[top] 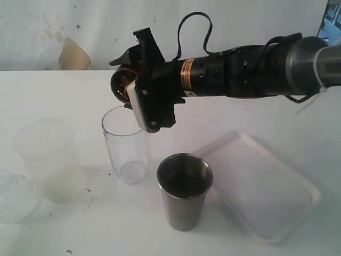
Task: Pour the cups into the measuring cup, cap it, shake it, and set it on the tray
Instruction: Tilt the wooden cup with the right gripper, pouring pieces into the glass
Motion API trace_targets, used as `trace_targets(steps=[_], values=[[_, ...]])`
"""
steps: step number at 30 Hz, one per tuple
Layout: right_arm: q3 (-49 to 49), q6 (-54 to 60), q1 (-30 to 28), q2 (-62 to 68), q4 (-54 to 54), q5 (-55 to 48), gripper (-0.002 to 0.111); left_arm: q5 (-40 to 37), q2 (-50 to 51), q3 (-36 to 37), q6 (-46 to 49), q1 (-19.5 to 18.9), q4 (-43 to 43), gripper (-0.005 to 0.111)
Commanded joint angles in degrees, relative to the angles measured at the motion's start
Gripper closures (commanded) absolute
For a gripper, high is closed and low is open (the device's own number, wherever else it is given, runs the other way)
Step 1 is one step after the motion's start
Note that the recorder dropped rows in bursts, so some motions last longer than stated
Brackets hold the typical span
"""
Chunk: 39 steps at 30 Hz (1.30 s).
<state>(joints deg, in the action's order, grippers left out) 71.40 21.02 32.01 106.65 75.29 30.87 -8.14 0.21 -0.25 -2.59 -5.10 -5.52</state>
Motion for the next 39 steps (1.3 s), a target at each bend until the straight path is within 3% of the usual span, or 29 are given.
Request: trace_targets(steps=[1, 39], values=[[0.6, 3.4, -0.1, -0.8, -0.5, 0.3, 0.108, 0.6, -0.2, 0.2, -0.1, -0.2, 0.0, 0.107], [0.6, 19.9, 0.9, -0.8, -0.5, -1.7, 0.108, 0.8, -0.2, 0.2, -0.1, -0.2, 0.0, 0.107]])
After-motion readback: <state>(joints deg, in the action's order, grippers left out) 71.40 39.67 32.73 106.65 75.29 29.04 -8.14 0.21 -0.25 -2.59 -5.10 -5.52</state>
